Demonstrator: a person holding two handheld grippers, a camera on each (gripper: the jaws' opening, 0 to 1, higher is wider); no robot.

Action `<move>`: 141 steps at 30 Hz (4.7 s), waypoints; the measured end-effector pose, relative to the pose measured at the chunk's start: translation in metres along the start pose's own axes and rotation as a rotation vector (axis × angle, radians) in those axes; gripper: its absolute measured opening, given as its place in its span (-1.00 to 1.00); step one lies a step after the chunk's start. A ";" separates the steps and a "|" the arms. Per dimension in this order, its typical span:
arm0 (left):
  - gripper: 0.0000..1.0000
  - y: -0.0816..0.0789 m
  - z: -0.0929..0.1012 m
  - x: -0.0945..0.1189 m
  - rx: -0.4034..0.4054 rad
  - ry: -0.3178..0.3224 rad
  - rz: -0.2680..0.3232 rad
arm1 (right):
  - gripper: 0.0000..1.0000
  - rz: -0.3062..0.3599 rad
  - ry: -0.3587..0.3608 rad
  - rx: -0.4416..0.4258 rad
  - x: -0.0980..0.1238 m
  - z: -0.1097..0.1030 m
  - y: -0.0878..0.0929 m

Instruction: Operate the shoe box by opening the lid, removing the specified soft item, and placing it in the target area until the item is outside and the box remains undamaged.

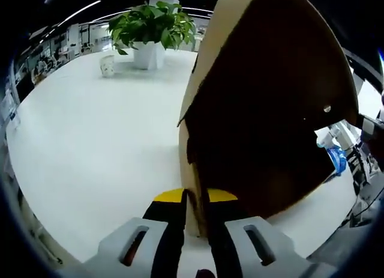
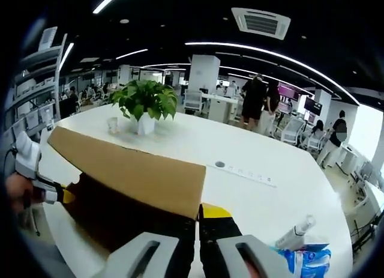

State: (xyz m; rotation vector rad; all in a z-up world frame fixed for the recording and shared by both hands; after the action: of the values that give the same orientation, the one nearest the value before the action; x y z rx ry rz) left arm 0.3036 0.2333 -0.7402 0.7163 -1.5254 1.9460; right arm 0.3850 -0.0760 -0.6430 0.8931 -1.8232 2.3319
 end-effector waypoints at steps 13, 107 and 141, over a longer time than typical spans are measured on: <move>-0.72 -0.005 -0.002 0.012 -0.146 0.032 -0.026 | -1.00 0.014 -0.005 -0.077 0.004 -0.002 0.009; -0.80 -0.004 -0.013 0.069 -0.062 0.143 0.135 | -0.80 -0.081 -0.124 -0.472 0.025 0.007 0.076; -0.74 -0.009 0.001 0.034 -0.044 0.266 0.039 | -0.60 -0.136 -0.179 -0.511 0.012 -0.014 0.099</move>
State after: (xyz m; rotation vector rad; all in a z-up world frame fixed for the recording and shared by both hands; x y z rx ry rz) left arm 0.2865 0.2378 -0.7094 0.3932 -1.4223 1.9412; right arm 0.3321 -0.0970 -0.7259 1.1191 -2.1921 1.6273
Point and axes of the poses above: the point that each gripper's makers call its tool centre point, and the gripper's own axes: x roughly backward along the fingers, z roughly to its right, y roughly out of its underside, the point moved 8 cm from there along x, roughly backward along the fingers, and after that the axes turned 1 degree about x, right-handed, at the moved point
